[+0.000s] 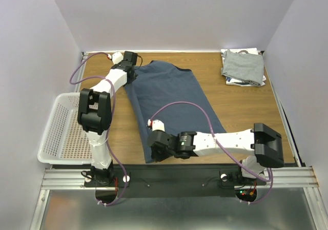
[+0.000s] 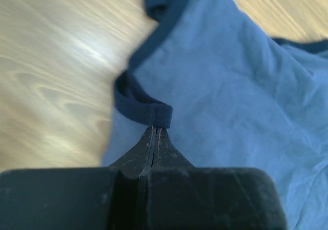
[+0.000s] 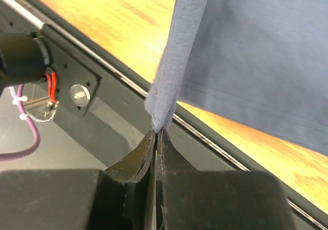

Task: Fold and stack the tank tops
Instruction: Fold the tank top

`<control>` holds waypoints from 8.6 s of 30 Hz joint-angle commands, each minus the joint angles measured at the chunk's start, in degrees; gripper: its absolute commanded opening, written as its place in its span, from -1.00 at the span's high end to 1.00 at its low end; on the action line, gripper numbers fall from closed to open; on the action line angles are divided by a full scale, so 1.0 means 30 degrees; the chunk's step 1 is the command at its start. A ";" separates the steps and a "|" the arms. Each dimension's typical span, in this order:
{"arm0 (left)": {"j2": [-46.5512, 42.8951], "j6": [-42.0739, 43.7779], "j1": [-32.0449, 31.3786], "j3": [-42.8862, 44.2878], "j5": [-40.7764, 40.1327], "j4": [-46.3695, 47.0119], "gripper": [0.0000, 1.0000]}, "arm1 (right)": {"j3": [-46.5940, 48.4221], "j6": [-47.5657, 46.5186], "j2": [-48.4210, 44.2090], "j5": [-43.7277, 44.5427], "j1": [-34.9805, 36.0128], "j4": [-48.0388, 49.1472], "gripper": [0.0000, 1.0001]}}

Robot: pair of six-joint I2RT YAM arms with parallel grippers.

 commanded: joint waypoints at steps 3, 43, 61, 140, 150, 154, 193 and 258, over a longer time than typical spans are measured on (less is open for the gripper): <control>0.1582 -0.0695 -0.1000 0.2323 -0.0708 -0.0273 1.00 | -0.1992 0.0652 -0.2063 0.0952 -0.0843 0.0569 0.99; 0.5072 -0.0667 -0.2935 0.5463 0.0141 -0.0626 1.00 | -0.7328 0.1883 -0.5141 0.3004 -0.2926 0.0598 0.82; 0.0384 0.0153 -0.1940 0.2446 0.1250 0.1015 0.13 | -0.2704 -0.0341 -0.3452 0.4997 -0.1931 -0.2127 0.05; -0.8727 0.0770 -1.3155 -1.0357 0.5150 0.7343 0.08 | 1.0133 -0.8078 0.9009 -0.6896 -2.4224 0.2268 -0.08; -0.4452 0.0271 -1.9162 -0.8105 0.4130 0.6789 -0.01 | 0.8699 -0.8224 0.8717 -0.7806 -2.4225 0.3204 -0.08; -0.3163 0.0359 -2.1152 -0.6232 0.2985 0.4945 -0.08 | 0.8083 -0.8283 0.8366 -0.7485 -2.4253 0.3381 -0.08; -0.1399 0.0183 -2.2916 -0.4291 0.0376 0.2214 1.00 | 0.7349 -0.7932 0.7867 -0.6429 -2.4224 0.3469 -0.09; -0.7821 -0.1487 -2.2241 -1.2178 0.5999 0.8778 1.00 | 0.3632 -0.6260 0.6083 -0.0491 -2.3024 0.5464 0.90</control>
